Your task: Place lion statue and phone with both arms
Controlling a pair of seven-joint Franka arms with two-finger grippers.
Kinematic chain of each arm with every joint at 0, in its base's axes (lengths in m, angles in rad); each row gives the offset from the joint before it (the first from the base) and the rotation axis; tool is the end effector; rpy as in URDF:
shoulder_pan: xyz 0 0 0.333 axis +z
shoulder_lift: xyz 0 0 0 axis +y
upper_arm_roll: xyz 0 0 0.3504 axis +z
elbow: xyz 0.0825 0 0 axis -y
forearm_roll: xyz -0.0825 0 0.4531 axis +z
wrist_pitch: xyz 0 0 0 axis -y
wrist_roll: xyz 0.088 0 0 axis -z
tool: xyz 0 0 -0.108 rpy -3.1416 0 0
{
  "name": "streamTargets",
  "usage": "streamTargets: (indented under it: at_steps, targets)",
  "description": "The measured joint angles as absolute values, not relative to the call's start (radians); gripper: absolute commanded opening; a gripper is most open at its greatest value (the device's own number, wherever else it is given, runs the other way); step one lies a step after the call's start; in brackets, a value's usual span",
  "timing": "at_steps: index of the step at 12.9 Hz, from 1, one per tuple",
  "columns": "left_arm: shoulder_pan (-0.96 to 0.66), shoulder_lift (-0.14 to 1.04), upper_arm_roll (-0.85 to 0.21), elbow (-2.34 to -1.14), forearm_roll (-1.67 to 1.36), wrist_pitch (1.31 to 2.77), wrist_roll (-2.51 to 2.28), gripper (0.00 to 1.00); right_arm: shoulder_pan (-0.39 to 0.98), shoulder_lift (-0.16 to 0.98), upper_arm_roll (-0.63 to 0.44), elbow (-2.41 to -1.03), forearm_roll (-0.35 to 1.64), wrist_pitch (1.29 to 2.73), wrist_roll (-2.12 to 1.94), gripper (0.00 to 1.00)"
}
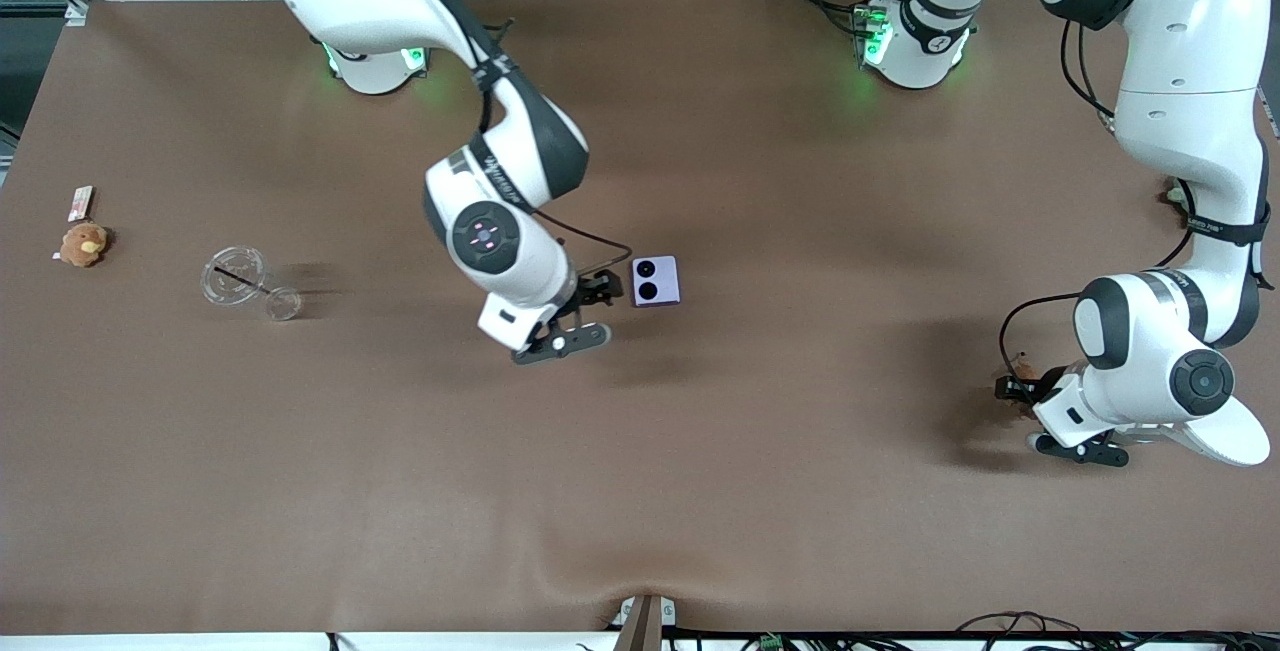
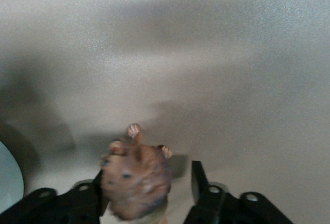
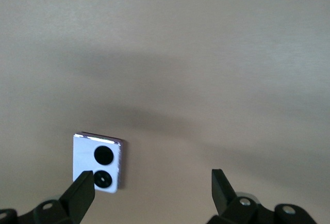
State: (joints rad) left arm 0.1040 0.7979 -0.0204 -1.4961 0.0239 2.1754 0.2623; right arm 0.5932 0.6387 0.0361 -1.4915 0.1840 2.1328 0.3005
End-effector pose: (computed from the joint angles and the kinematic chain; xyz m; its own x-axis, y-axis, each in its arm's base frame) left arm 0.7744 0.0681 0.1630 0.9755 -0.1874 -0.1149 -0.1854 -0.9823 0.0274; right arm 0.6380 0.4688 0.2879 0.9723 0.2261 -0.0587 0.2138 -0.9626 -0.1663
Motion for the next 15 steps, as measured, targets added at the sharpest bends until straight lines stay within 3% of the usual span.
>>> streamTargets:
  at_steps: [7, 15]
  targets:
    - [0.089, 0.788, -0.025, -1.486, 0.024, 2.178, 0.262, 1.0, 0.684, 0.721, 0.037, -1.521, 0.185, 2.263, 0.369, 1.0]
    - [0.062, 0.631, -0.024, -1.527, 0.064, 2.08, 0.202, 1.0, 0.739, 0.784, 0.036, -1.527, 0.185, 2.349, 0.427, 1.0]
